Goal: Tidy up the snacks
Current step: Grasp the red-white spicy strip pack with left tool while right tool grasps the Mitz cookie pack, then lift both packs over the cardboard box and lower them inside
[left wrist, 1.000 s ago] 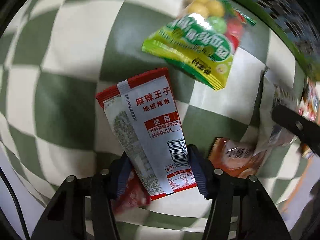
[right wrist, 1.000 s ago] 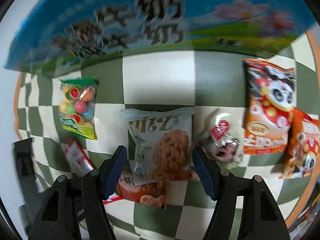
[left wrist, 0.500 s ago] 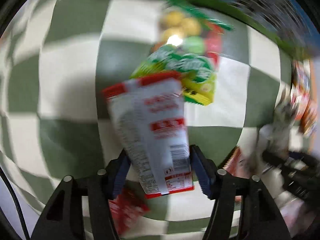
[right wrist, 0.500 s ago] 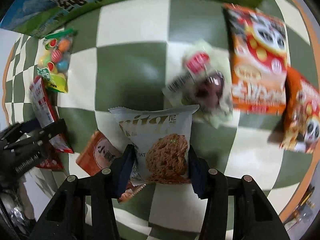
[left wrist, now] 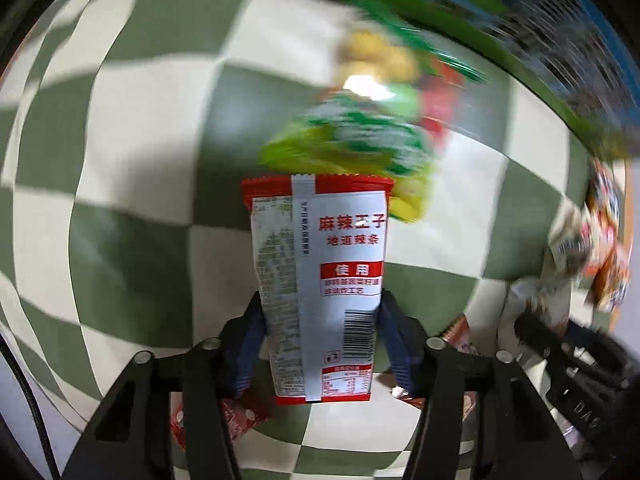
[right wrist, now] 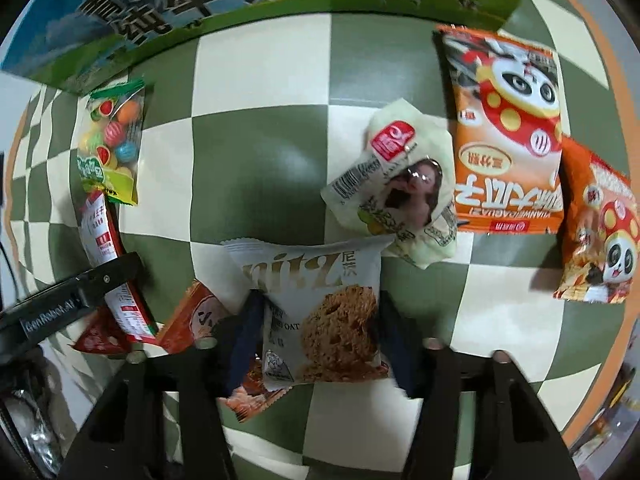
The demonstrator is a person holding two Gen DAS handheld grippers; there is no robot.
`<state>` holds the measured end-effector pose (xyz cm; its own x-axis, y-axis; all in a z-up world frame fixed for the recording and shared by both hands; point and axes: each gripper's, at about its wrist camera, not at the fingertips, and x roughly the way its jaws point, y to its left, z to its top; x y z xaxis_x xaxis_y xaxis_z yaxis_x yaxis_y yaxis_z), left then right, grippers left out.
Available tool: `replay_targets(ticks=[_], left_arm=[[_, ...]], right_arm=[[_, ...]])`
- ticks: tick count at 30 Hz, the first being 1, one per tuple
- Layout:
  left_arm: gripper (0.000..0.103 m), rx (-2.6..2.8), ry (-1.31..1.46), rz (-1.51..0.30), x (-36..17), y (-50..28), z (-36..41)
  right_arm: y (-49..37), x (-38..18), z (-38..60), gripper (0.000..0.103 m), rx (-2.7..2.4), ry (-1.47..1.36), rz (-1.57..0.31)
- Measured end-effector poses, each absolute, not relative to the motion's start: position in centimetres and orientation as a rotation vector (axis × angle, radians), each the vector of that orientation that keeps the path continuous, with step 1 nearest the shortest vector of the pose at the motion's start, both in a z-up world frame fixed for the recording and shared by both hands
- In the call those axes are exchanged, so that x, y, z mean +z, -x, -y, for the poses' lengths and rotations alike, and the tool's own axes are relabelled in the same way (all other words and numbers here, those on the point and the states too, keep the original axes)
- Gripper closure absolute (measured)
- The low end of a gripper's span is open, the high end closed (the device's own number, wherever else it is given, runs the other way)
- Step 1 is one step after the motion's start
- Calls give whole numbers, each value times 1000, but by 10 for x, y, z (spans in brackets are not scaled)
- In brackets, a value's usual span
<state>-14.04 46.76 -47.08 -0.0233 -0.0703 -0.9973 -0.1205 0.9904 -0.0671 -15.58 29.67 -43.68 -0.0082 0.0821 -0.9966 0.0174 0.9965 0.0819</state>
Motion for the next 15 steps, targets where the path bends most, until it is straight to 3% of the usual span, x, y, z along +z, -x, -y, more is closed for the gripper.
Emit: replay_targets(ticks=[5, 7, 11, 15], left_arm=[[48, -24, 46, -1584, -472, 139, -437], [42, -21, 70, -1633, -484, 139, -427], [42, -3, 93, -1628, -486, 141, -419], [56, 27, 97, -1607, -479, 151, -428]], right_arm=[[161, -430, -308, 51, 36, -107, -1536], [160, -433, -304, 49, 46, -139, -1569], [161, -447, -303, 42, 50, -184, -1619], [169, -452, -309, 46, 54, -148, -1617]])
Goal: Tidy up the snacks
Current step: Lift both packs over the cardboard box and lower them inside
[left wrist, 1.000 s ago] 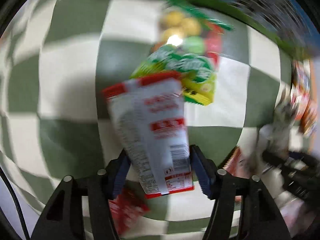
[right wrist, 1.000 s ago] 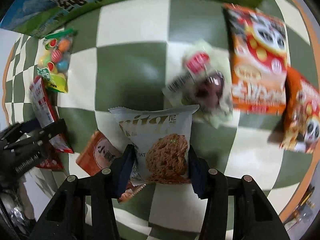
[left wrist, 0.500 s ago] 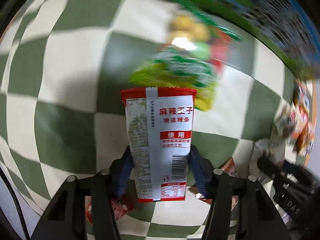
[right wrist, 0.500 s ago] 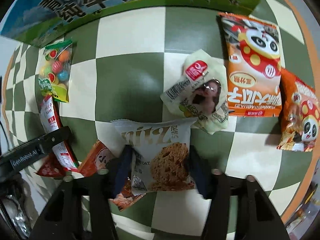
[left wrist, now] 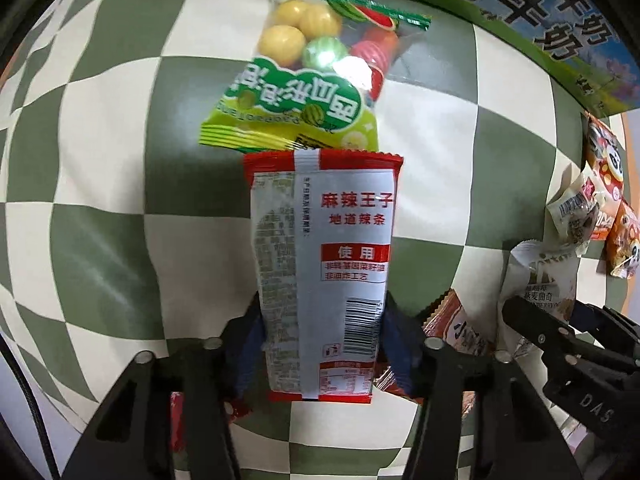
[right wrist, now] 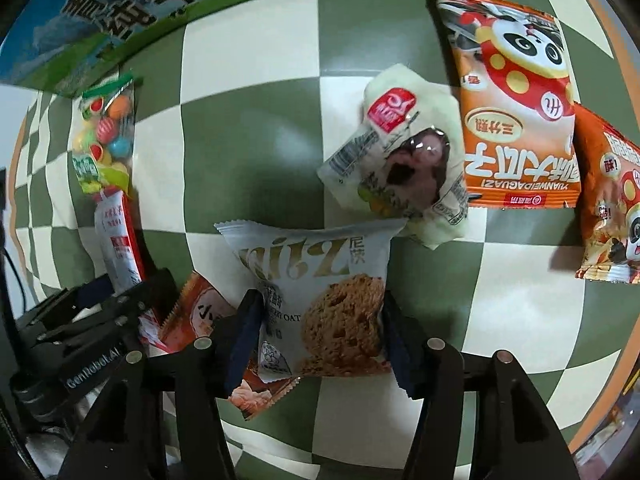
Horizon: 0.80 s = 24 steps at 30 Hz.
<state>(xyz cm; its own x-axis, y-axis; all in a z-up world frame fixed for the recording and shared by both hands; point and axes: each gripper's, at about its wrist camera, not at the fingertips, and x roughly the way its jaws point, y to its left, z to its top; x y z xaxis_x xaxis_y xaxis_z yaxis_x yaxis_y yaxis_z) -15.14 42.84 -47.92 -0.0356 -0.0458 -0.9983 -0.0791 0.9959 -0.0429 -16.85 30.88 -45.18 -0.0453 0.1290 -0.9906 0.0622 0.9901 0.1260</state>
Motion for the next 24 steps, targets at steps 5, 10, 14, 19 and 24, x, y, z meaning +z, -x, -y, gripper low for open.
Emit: replay_targets(ticks=[5, 10, 14, 19, 24], left_arm=[[59, 16, 78, -1569, -446, 162, -454], [59, -13, 105, -1478, -396, 159, -457], [59, -61, 166, -1371, -331, 144, -456], [59, -135, 183, -1300, -276, 100, -450], [59, -134, 135, -1262, -253, 37, -438]], right_arm=[[179, -443, -327, 53, 75, -96, -1561], [185, -401, -313, 53, 138, -161, -1500], [176, -350, -308, 53, 199, -220, -1415], [148, -280, -300, 53, 248, -272, -1299], [99, -234, -277, 53, 239, -307, -1208]])
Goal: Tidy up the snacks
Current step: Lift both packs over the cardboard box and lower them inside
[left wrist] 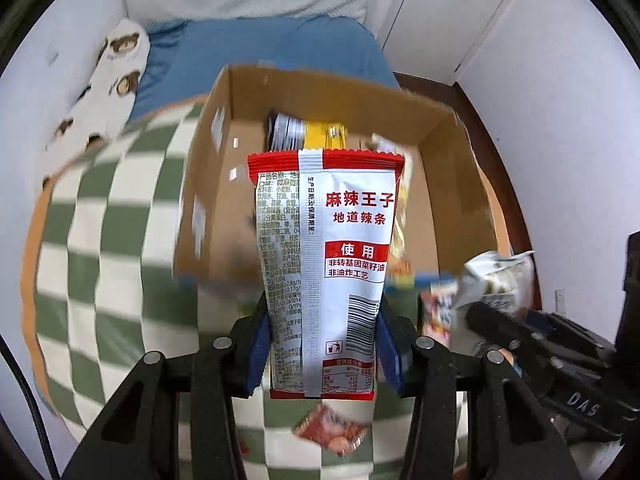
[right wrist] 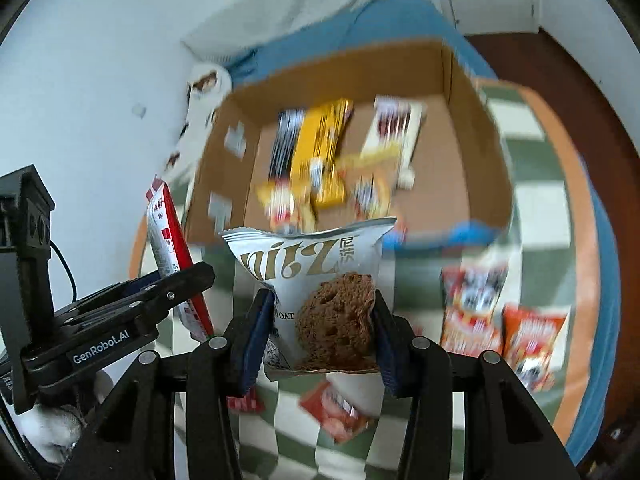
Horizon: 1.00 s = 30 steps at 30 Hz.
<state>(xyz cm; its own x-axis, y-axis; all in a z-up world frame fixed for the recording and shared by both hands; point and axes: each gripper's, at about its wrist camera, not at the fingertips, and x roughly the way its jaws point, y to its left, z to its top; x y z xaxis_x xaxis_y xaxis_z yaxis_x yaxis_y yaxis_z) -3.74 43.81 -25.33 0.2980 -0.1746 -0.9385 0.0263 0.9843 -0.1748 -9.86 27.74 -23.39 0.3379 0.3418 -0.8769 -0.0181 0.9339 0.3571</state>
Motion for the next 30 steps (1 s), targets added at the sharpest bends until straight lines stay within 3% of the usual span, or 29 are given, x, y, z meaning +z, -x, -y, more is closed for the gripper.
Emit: replay_targets(ticks=[7, 20, 24, 27, 30], left_arm=[[59, -80, 37, -1321, -276, -67, -439], [56, 59, -85, -1480, -362, -167, -464], [45, 72, -3, -1494, -372, -177, -478], [34, 59, 35, -1483, -370, -177, -482], [32, 47, 23, -1465, -365, -173, -479]], right_arm=[[5, -226, -249, 53, 98, -287, -1173], [-113, -297, -238, 53, -112, -60, -1275], [-123, -306, -233, 30, -124, -92, -1291], [-125, -308, -236, 24, -118, -83, -1293], [-125, -307, -238, 22, -120, -80, -1295]])
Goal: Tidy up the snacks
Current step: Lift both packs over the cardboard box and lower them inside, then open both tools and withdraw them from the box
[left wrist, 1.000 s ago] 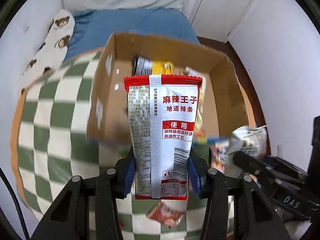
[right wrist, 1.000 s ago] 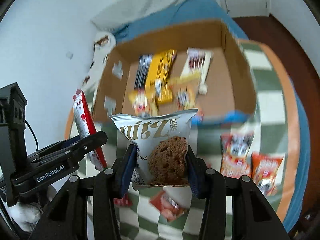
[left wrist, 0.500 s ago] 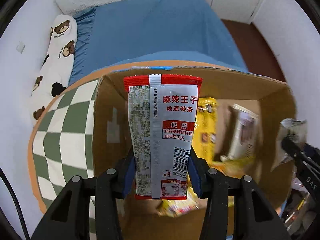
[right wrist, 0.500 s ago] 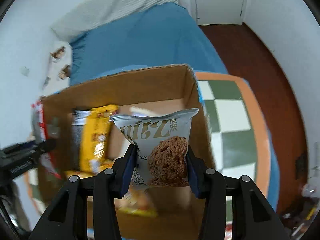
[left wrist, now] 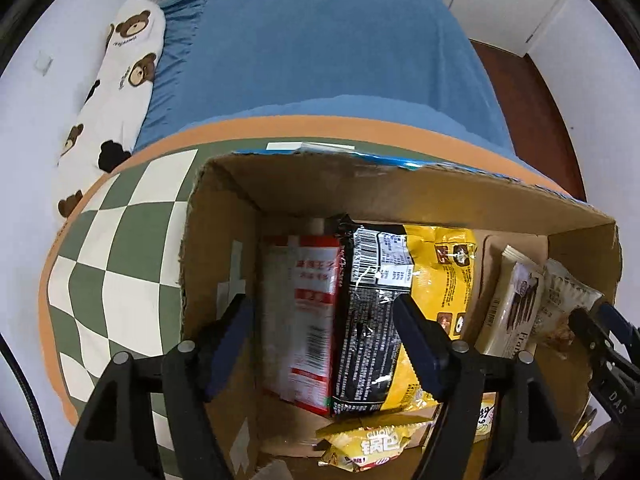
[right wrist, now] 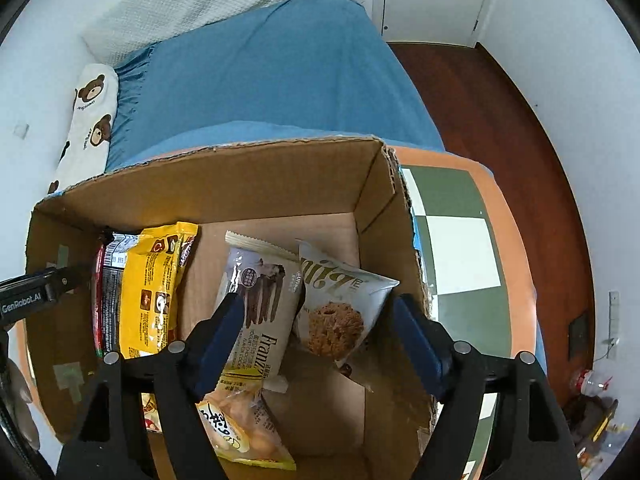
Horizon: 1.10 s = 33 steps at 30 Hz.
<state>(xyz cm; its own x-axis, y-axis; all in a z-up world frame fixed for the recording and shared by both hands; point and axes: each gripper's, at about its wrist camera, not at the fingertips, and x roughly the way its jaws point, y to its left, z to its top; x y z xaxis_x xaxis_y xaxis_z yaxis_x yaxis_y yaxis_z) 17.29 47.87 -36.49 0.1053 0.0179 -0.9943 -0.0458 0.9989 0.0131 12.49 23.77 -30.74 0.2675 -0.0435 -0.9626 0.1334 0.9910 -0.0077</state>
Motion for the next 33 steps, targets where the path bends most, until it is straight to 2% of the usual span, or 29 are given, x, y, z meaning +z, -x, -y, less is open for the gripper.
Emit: replay_targets(ticks=[17, 33], left_arm=[[32, 47, 53, -1240, -300, -86, -469], [32, 35, 40, -1047, -228, 16, -457]], right_arm=[[-71, -280, -259, 21, -56, -78, -1251], [29, -205, -288, 21, -1, -15, -1061]])
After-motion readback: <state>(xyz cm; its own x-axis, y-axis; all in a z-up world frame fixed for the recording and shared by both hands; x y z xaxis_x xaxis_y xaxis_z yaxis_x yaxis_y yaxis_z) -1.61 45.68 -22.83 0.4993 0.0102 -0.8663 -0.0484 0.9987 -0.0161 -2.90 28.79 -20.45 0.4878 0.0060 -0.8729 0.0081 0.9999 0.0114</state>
